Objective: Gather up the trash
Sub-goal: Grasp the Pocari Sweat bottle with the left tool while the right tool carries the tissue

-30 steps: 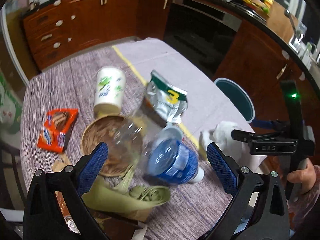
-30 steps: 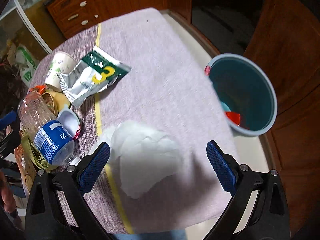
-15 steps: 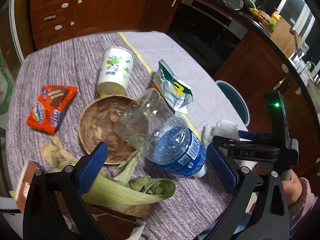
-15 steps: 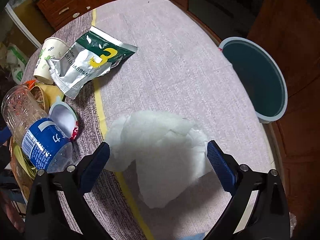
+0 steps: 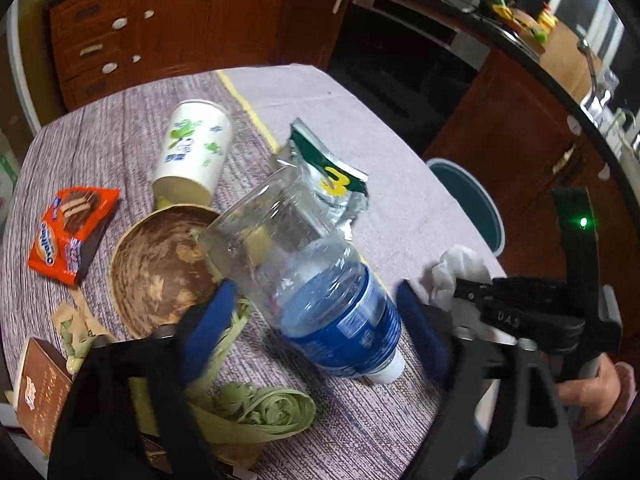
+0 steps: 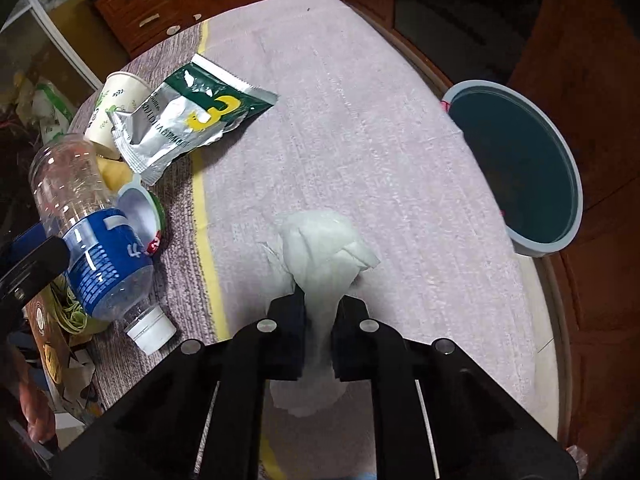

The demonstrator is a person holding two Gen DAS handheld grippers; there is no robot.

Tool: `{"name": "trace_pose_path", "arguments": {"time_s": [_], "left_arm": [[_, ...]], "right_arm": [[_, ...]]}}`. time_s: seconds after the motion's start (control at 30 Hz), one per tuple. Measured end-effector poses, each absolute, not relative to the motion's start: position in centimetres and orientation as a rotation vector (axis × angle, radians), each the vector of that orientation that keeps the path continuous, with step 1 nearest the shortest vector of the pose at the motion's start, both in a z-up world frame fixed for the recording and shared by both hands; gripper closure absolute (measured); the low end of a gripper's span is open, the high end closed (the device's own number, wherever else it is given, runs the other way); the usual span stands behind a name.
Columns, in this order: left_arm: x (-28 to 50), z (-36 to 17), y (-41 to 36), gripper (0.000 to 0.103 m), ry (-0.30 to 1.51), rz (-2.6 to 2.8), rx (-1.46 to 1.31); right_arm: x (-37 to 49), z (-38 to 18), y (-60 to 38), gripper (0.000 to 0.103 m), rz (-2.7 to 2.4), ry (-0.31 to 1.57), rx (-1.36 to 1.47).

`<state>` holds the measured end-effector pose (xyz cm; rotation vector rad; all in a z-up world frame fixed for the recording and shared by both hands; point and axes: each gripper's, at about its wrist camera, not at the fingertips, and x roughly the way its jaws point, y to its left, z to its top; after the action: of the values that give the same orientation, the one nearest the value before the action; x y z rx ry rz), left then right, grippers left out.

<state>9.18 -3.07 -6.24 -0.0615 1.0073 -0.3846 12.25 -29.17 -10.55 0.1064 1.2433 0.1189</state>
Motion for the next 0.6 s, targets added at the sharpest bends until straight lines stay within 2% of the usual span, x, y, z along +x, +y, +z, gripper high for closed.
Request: {"name": "trace_pose_path", "arguments": {"time_s": [0.07,0.3,0.43,0.47,0.6], "left_arm": [[9.0,-6.1,-3.8,0.037,0.999,-0.394,-0.038],[9.1,-6.4,-7.4,0.037,1.017,-0.432,0.06],[10.1,-7.3,-8.2,0.032,1.049,-0.426,0.038],[10.5,-7.5,-8.5,0.028,1.062,-0.415,0.038],[10.7,-8.1,-9.8,0.027,1.095,-0.428,0.046]], "right_arm": [[12.4,-10.6,-29.7,0.094,0.122,1.244,0.113],[11.9,-10.7,-30.8,0.094,0.157,1.241,0.134],[11.7,-10.6,-31.2,0.094,0.173,1.234,0.138],[11.6,-10.6,-31.5,0.094,0.176,1.234,0.143],[11.7,-10.5,-32.1,0.094,0.191,1.226,0.162]]}}
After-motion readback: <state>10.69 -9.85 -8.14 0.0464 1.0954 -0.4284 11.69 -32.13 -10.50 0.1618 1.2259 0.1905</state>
